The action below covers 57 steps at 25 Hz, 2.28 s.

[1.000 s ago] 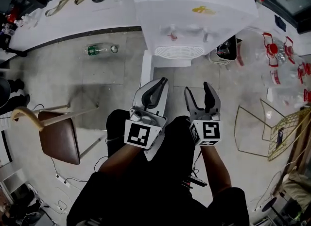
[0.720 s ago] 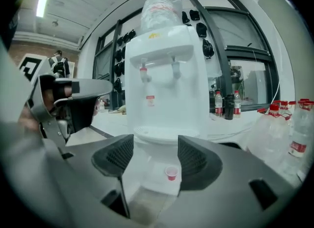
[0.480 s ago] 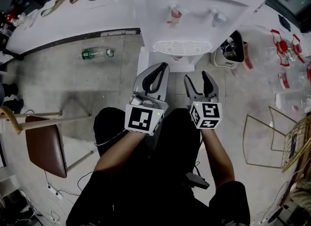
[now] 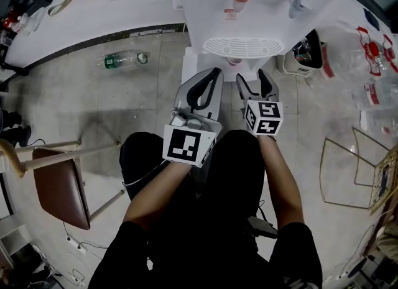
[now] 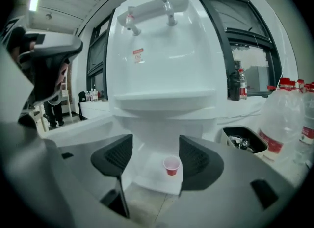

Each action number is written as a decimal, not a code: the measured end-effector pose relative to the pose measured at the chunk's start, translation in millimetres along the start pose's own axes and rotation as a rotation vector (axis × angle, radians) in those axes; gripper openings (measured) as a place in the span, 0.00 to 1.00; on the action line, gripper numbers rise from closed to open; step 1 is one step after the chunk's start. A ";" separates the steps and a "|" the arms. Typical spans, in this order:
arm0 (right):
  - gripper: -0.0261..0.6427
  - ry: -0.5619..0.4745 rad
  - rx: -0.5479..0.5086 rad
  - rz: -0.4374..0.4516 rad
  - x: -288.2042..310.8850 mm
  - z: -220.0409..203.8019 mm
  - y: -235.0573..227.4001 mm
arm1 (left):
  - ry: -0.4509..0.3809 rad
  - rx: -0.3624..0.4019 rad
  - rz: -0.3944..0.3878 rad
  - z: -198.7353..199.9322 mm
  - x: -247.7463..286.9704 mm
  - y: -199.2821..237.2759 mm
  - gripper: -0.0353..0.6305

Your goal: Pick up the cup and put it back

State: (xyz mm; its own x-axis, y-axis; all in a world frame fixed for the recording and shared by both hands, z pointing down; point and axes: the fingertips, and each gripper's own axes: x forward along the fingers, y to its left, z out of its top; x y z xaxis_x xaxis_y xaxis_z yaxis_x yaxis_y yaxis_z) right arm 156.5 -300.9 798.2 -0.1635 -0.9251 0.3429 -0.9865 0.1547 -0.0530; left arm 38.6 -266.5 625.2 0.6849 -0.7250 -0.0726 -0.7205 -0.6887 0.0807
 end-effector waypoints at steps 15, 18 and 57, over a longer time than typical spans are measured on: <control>0.50 0.214 0.039 -0.041 124.6 -112.6 -28.6 | 0.042 -0.046 -0.002 -10.5 8.5 13.0 0.07; 0.50 0.255 0.024 -0.038 140.8 -132.9 -30.7 | 0.056 -0.068 -0.003 -14.1 4.5 17.0 0.07; 0.50 0.280 0.007 -0.118 206.9 -184.8 -59.1 | 0.046 -0.092 -0.010 -11.3 -5.3 35.7 0.07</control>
State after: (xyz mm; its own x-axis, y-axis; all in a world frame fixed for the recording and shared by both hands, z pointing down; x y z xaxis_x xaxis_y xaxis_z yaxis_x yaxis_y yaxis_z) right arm 181.7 -437.4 1045.6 -0.0407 -0.8045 0.5926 -0.9988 0.0481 -0.0033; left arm 10.5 -287.3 639.7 0.6982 -0.7154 -0.0281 -0.7018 -0.6915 0.1712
